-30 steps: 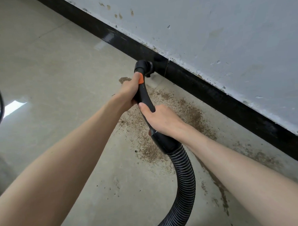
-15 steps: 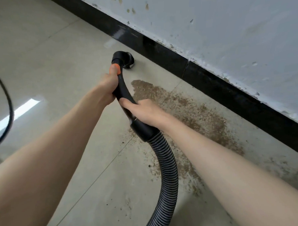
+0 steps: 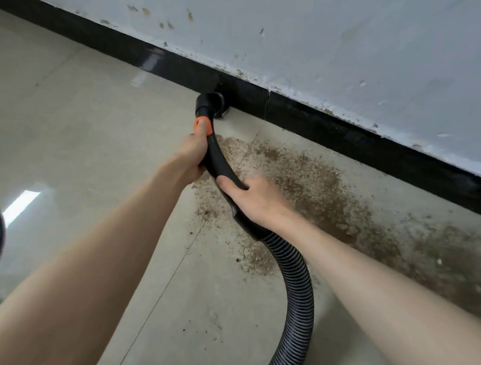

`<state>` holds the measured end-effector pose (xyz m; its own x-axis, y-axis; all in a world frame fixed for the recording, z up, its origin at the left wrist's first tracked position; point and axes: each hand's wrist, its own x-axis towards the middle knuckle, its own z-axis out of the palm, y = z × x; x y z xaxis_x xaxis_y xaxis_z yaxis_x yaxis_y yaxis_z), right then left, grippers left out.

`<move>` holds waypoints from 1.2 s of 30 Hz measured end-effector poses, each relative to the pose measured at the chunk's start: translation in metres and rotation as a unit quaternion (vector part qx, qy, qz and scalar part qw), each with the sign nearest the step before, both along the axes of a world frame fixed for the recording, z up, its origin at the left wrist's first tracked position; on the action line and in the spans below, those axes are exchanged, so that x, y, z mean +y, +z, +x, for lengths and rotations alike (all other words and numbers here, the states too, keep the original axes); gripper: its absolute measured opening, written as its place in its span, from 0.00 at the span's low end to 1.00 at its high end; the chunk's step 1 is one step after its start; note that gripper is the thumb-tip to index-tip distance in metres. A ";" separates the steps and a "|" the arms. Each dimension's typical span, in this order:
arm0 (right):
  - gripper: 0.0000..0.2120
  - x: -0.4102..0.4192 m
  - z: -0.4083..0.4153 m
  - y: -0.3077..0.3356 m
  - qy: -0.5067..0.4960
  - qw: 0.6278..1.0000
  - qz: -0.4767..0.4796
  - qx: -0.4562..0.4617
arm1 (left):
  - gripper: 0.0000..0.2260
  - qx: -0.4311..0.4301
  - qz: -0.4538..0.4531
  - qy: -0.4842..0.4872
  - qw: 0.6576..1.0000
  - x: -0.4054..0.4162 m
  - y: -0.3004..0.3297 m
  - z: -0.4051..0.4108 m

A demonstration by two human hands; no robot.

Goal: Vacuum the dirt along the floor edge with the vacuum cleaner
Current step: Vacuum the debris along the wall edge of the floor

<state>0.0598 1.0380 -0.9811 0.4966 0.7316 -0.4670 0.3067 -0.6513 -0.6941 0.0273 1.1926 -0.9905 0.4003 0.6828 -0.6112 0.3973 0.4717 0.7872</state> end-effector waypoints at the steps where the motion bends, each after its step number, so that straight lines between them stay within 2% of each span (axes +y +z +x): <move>1: 0.30 -0.007 -0.002 0.002 -0.003 1.000 -0.009 -0.011 | 0.20 0.003 -0.007 -0.006 1.000 -0.007 0.000 0.000; 11: 0.27 -0.113 -0.010 0.028 -0.083 0.989 -0.103 -0.062 | 0.25 -0.044 -0.085 -0.094 0.991 -0.110 -0.001 0.014; 16: 0.28 -0.137 -0.015 0.032 -0.107 0.985 -0.110 -0.079 | 0.26 -0.059 -0.106 -0.094 0.988 -0.139 -0.005 0.019; 20: 0.29 -0.121 -0.031 0.029 -0.091 0.985 -0.102 -0.107 | 0.30 -0.068 -0.110 -0.043 0.991 -0.128 -0.005 0.008; 25: 0.28 -0.072 -0.053 0.035 -0.026 0.992 -0.054 -0.108 | 0.31 -0.060 -0.037 0.047 0.996 -0.077 0.002 -0.033; 29: 0.29 -0.026 -0.082 0.037 0.040 0.992 -0.046 -0.108 | 0.28 -0.059 -0.010 0.112 0.992 -0.035 0.003 -0.081; 36: 0.30 0.013 -0.124 0.021 0.095 0.989 -0.063 -0.099 | 0.22 -0.028 -0.009 0.150 0.988 -0.004 -0.013 -0.143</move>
